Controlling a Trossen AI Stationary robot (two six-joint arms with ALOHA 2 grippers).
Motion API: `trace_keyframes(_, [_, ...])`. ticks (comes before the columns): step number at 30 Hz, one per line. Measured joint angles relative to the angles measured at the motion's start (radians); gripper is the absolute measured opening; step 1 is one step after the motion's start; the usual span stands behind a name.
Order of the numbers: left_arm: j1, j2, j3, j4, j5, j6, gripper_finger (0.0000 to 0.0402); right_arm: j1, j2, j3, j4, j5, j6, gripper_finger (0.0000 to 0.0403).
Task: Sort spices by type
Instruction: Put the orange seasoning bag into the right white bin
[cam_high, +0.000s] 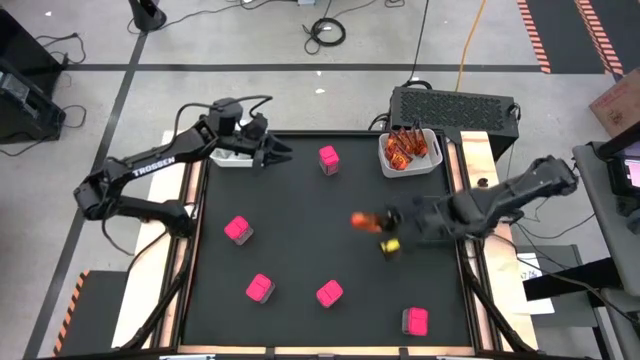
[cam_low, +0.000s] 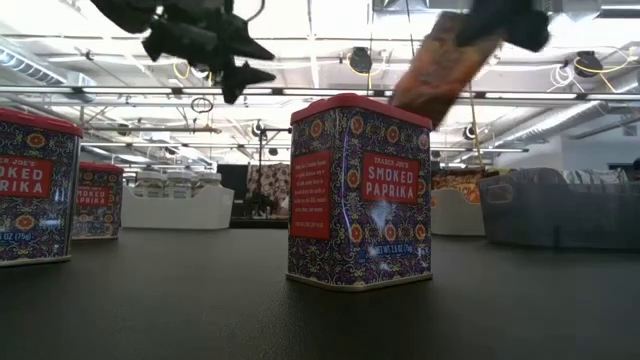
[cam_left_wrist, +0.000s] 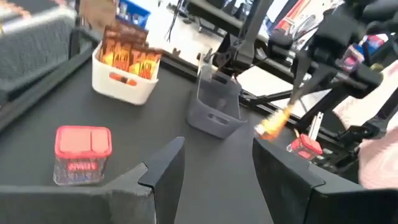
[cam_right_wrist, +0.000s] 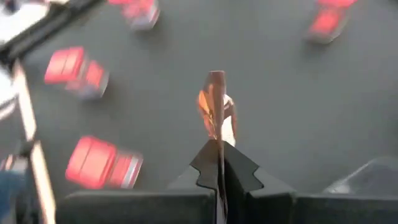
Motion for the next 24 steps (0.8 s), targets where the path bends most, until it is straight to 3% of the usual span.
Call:
trace_keyframes(5, [0.023,0.05,0.0,0.03,0.01,-0.019,0.0192,-0.191,-0.026,0.049,-0.092,0.047,-0.117,0.0])
trace_keyframes(9, [0.03,0.045,0.0,0.04,-0.004,-0.015,0.0192,-0.326,-0.083,0.049,-0.322,0.048,-0.068,0.0])
trace_keyframes(12, [0.03,0.033,0.0,0.087,-0.098,-0.029,0.0192,-0.399,-0.123,0.049,-0.432,0.05,-0.017,0.0])
trace_keyframes(15, [0.046,0.028,0.039,0.092,-0.23,-0.114,0.0192,-0.454,-0.16,0.049,-0.432,0.04,-0.001,0.0])
trace_keyframes(24, [0.143,0.028,0.108,0.068,-0.423,-0.275,0.0192,-0.616,-0.17,0.016,-0.501,-0.028,-0.016,0.0])
